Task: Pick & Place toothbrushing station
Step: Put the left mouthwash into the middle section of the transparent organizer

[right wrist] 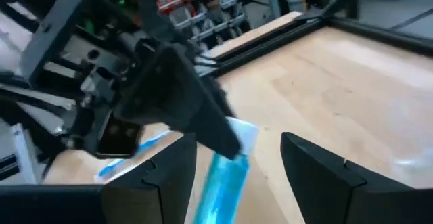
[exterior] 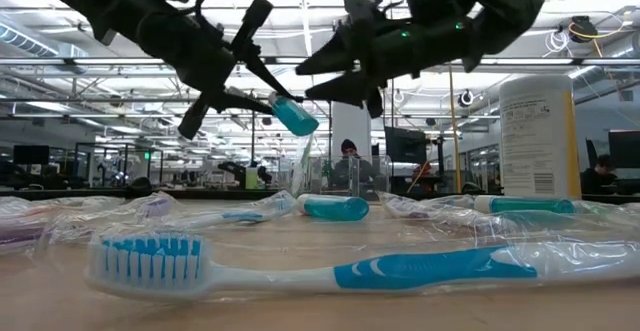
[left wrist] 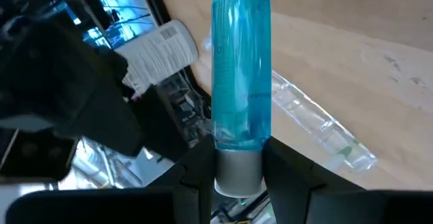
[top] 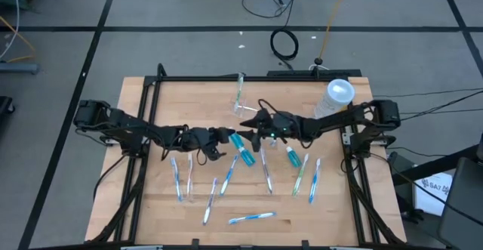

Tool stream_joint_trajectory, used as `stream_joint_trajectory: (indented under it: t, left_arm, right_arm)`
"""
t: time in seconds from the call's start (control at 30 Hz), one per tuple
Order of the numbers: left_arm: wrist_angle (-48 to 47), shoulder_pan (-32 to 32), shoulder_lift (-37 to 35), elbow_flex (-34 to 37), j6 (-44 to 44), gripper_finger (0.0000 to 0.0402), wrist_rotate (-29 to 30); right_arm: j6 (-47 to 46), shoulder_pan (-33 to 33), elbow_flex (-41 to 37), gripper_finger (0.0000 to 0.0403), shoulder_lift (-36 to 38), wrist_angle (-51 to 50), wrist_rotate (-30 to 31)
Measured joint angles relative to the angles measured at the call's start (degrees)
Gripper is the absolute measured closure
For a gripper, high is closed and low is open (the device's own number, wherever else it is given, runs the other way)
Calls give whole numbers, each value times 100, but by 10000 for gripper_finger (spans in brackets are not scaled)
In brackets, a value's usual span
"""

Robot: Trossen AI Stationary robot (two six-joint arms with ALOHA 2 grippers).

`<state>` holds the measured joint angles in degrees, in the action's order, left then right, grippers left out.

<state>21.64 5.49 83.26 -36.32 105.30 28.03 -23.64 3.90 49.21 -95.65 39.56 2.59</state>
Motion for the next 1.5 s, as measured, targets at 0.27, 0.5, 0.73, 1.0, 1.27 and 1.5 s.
stream_joint_trajectory:
  t: [0.27,0.5,0.73,1.0,1.27,1.5]
  left_arm:
    - [166,297,-4,0,626,298,630]
    - [473,357,-4,0,889,298,658]
    - [684,361,-4,0,1338,298,625]
    - [824,362,-4,0,1901,298,256]
    - [1162,344,-7,0,2280,298,108]
    - [1185,339,-4,0,2245,298,72]
  right_arm:
    - [-33,74,25,193,-55,-368,-15]
    - [-133,118,25,193,-51,-404,-860]
    - [-294,156,24,193,-51,-335,-868]
    - [-593,166,20,193,-44,-27,-970]
    - [-546,173,18,210,-49,-80,-1318]
    - [-482,173,18,246,-49,-32,-1331]
